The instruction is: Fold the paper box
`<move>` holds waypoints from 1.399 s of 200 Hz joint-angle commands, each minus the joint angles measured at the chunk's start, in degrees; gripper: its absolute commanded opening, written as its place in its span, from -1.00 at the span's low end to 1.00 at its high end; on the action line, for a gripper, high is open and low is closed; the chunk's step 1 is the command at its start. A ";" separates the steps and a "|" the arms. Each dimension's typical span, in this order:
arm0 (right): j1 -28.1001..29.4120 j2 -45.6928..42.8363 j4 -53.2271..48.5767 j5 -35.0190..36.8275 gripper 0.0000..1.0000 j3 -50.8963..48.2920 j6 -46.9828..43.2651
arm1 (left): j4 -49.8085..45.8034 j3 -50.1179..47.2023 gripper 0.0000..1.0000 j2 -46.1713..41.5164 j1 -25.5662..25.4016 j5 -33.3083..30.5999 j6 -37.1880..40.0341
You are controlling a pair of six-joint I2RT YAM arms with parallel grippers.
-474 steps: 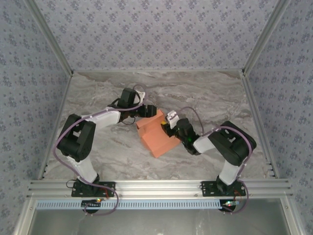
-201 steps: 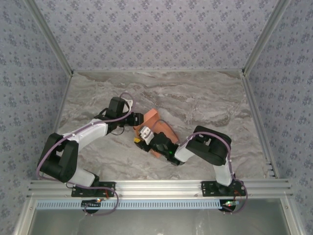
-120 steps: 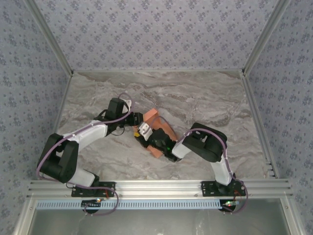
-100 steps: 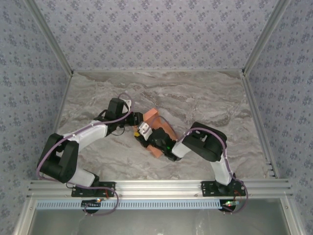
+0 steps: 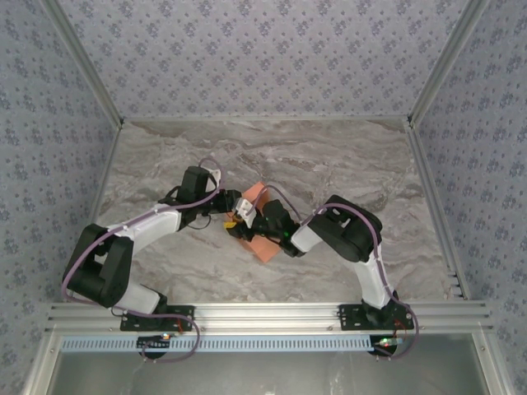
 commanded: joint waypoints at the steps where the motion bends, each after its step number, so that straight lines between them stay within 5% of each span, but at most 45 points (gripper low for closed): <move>1: 0.17 0.33 -0.96 -3.06 -0.29 2.27 -1.57 | -6.45 -2.28 -0.12 2.10 -0.17 -0.56 -0.28; 70: -0.06 3.67 -5.78 -4.78 -0.54 5.94 -6.70 | -6.73 -1.28 -0.08 2.73 -0.17 0.67 0.63; 150: -1.39 -0.21 -9.71 -8.10 -0.28 2.11 -7.70 | -6.88 -0.29 -0.01 2.23 1.27 2.08 1.98; 204: -1.39 -3.13 -7.12 -6.89 -0.24 -3.42 -6.76 | -9.98 1.88 0.22 -0.06 4.34 2.35 4.80; 280: -0.54 -6.20 0.87 -0.78 -0.23 -6.34 -5.52 | -16.27 -1.87 0.16 -6.78 5.81 -1.46 8.78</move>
